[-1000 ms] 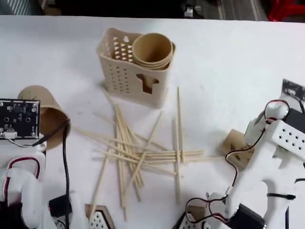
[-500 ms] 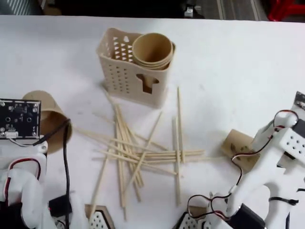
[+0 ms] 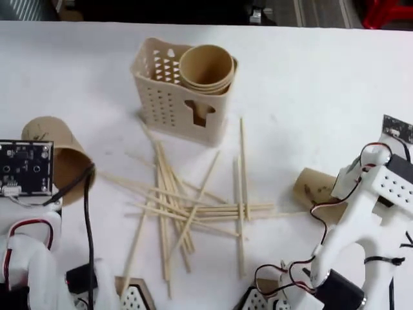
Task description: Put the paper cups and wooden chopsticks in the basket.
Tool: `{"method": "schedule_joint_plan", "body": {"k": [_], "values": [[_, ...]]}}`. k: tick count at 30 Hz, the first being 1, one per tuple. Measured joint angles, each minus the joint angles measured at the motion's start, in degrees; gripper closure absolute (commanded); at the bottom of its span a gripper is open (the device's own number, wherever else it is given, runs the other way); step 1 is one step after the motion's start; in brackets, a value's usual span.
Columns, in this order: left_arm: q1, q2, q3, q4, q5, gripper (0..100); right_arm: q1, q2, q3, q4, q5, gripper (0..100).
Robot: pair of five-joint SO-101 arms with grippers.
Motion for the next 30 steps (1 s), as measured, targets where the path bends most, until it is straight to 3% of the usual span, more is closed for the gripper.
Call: {"method": "schedule_joint_plan", "body": {"k": [7, 15, 30], "values": [[12.04, 0.0, -2.46, -0.53, 2.55, 98, -0.97, 0.62, -6.59, 5.54, 0.79, 97.9], [26.64, 0.0, -2.55, -11.08, 9.49, 98, -0.97, 0.62, -6.95, 6.86, 0.79, 97.9], [35.25, 40.7, -16.53, -21.98, 12.48, 98, -3.87, -15.91, 8.09, 0.44, 0.79, 97.9]]}}
